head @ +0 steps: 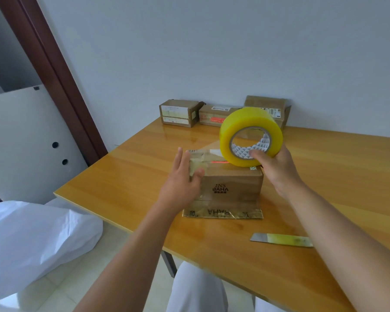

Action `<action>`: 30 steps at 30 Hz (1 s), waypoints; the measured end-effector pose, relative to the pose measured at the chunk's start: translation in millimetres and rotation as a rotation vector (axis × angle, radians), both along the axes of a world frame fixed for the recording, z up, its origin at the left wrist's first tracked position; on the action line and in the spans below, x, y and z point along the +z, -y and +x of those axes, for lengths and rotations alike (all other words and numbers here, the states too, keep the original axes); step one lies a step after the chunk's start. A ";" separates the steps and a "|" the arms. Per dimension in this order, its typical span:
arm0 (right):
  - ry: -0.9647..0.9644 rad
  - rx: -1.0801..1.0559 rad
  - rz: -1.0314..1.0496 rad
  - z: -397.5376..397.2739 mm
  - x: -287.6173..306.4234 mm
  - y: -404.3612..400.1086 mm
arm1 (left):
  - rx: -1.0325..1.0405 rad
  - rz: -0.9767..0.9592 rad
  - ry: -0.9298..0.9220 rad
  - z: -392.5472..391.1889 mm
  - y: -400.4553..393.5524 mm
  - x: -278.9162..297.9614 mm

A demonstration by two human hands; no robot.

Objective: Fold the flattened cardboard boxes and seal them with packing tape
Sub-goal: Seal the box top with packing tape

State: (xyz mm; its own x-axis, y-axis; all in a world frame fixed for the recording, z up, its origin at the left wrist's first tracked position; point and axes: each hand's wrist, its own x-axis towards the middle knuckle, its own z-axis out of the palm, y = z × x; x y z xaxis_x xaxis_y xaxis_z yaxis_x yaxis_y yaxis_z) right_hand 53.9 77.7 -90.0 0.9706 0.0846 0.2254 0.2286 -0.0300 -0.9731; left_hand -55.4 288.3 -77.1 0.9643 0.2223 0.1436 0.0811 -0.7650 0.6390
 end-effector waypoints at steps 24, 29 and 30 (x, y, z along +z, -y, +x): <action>0.132 -0.110 -0.152 0.3 -5.3 -8.0 | -0.141 0.696 -0.095 12.0 -2.8 3.7; 0.150 -0.117 -0.149 -0.2 -6.8 -7.4 | -0.121 0.746 -0.066 12.6 4.3 2.7; 0.149 -0.117 -0.148 -0.5 -6.7 -7.5 | -0.122 0.727 -0.063 12.5 6.2 1.6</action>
